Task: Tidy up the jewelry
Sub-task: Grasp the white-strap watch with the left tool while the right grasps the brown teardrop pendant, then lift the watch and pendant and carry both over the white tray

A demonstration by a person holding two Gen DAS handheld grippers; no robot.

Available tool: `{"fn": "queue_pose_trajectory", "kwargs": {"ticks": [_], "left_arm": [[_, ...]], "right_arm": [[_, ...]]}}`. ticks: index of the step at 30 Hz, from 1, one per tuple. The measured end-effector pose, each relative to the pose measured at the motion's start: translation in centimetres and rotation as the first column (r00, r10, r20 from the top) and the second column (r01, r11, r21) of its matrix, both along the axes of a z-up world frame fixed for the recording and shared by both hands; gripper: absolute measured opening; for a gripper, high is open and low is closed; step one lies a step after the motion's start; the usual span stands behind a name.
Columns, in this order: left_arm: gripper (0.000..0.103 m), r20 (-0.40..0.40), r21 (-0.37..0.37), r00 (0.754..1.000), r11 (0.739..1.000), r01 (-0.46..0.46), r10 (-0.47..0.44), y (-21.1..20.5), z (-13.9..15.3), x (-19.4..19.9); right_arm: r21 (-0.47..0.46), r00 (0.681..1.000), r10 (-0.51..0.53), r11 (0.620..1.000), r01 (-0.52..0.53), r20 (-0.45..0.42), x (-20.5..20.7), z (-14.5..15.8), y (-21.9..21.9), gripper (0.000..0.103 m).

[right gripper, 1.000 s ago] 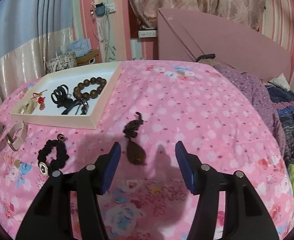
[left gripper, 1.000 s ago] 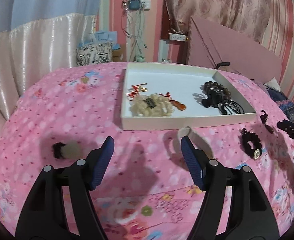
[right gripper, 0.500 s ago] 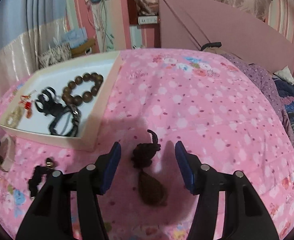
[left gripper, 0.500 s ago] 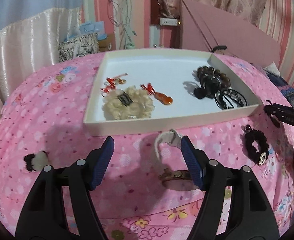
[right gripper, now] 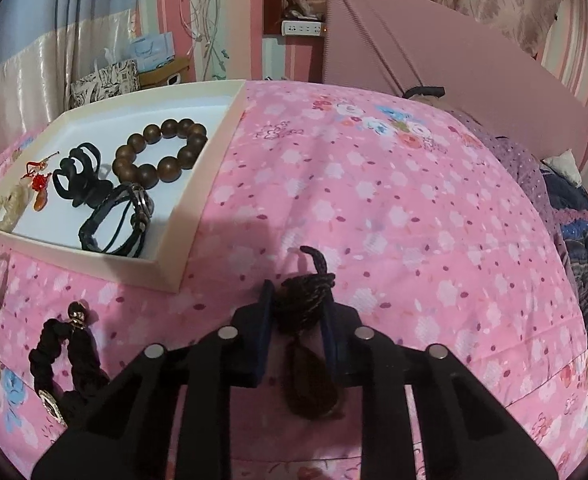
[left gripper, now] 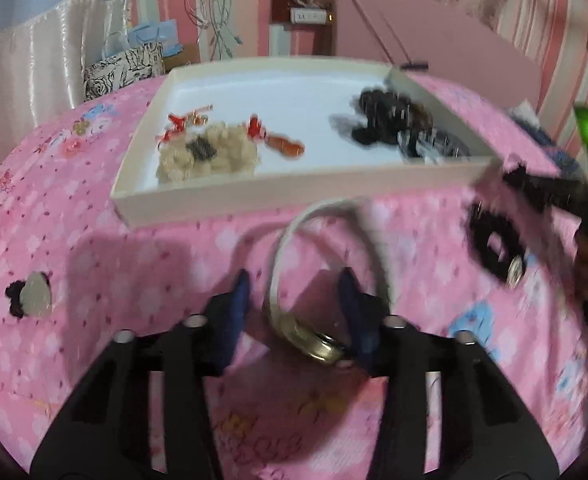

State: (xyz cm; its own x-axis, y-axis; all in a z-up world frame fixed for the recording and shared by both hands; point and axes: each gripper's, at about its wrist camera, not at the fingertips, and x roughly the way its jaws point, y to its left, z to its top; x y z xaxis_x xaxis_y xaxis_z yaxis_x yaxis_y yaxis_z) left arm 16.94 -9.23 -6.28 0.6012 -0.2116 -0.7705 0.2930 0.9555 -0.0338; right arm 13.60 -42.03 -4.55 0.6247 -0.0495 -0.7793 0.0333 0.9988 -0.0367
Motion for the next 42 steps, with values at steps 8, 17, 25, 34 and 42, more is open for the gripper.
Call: {"fn": "queue_pose_trajectory", "kwargs": {"ticks": [8,17,25,34,42], "left_arm": [[0.011,0.003,-0.049,1.0,0.998,-0.025,0.026,1.0,0.0,0.1],[0.011,0.035,-0.067,0.995,0.994,-0.088,0.091,2.2,0.4,-0.3],[0.011,0.15,0.035,0.984,0.995,-0.098,0.091,1.0,1.7,-1.9],[0.011,0.179,0.035,0.979,0.993,-0.11,0.102,1.4,2.2,-2.6],[0.011,0.191,0.039,0.976,0.993,-0.115,0.105,1.4,2.3,-2.8]], "right_arm": [[0.037,1.0,-0.009,0.999,0.008,0.007,0.0,0.1,-0.4,0.021],[0.127,0.977,-0.119,0.987,0.097,0.175,-2.5,2.2,-3.2,0.02],[0.058,0.966,-0.082,0.996,0.069,0.247,-3.4,3.3,-2.0,0.02],[0.049,0.967,-0.077,0.997,0.067,0.245,-3.4,3.2,-1.8,0.02],[0.04,0.964,-0.079,0.997,0.071,0.255,-3.5,3.3,-1.7,0.02]]}}
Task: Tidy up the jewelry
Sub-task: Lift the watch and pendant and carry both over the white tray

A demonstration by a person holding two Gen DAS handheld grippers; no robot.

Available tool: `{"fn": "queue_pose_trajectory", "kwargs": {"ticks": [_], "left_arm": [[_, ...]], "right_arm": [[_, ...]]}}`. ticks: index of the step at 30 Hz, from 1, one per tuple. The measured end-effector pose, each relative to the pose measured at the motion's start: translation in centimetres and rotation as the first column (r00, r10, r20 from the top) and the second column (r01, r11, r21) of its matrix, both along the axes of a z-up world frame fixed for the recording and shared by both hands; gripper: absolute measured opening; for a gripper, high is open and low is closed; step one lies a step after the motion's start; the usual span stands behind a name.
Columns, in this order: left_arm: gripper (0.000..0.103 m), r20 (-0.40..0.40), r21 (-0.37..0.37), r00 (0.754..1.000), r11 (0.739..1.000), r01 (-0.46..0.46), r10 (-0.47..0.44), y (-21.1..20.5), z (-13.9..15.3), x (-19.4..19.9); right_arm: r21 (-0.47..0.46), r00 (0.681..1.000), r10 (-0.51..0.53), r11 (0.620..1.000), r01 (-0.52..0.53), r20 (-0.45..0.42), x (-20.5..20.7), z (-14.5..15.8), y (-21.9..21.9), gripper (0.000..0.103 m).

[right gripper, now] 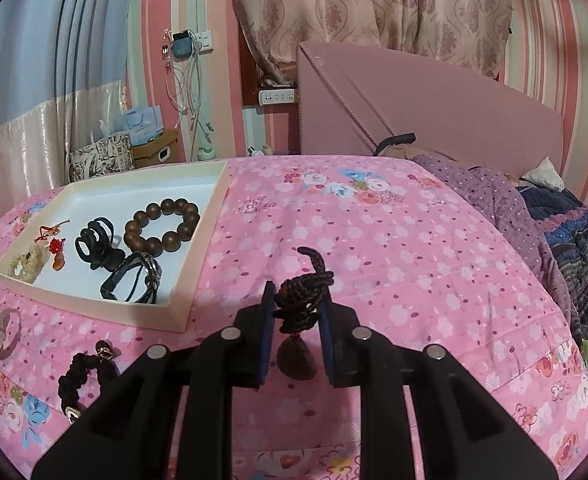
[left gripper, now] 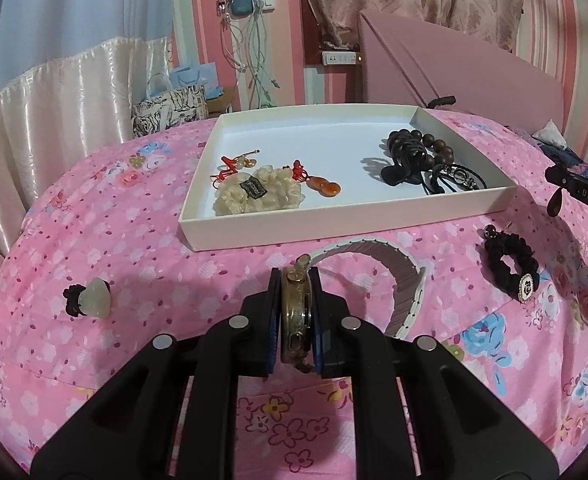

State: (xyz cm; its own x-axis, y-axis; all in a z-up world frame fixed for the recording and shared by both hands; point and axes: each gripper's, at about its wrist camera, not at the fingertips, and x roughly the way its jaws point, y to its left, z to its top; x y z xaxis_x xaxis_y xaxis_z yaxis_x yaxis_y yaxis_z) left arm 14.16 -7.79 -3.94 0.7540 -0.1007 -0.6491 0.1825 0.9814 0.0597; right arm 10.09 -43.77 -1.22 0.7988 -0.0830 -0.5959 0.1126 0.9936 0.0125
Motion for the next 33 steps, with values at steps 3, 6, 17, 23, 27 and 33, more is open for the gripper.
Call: {"fn": "queue_pose_trajectory", "kwargs": {"ticks": [3,6,17,23,27,33], "left_arm": [[0.011,0.007,0.003,1.0,1.0,0.001,-0.001,-0.1,0.0,-0.1],[0.011,0.015,0.003,1.0,1.0,0.001,-0.001,-0.1,0.1,-0.2],[0.011,0.035,-0.02,0.999,1.0,-0.016,0.017,0.6,0.5,-0.6],[0.011,0.011,-0.042,0.999,0.999,-0.034,0.035,1.1,0.5,0.0],[0.011,0.0,-0.07,0.998,0.996,-0.059,0.059,1.8,0.9,1.2],[0.011,0.048,-0.069,0.997,0.996,-0.058,0.061,1.9,3.1,2.7]], "right_arm": [[-0.001,1.0,-0.003,1.0,0.003,0.005,-0.1,0.1,0.0,0.02],[-0.006,1.0,-0.003,1.0,0.003,0.01,-0.2,0.1,0.0,0.02],[-0.024,0.999,-0.006,1.0,0.006,0.033,-0.5,0.4,0.3,0.02],[-0.036,0.999,0.0,0.999,0.002,0.047,-0.7,0.6,0.5,0.02],[-0.033,0.999,0.002,0.999,-0.001,0.04,-0.7,0.6,0.5,0.02],[-0.035,0.999,0.003,0.999,-0.001,0.04,-0.7,0.6,0.6,0.02]]}}
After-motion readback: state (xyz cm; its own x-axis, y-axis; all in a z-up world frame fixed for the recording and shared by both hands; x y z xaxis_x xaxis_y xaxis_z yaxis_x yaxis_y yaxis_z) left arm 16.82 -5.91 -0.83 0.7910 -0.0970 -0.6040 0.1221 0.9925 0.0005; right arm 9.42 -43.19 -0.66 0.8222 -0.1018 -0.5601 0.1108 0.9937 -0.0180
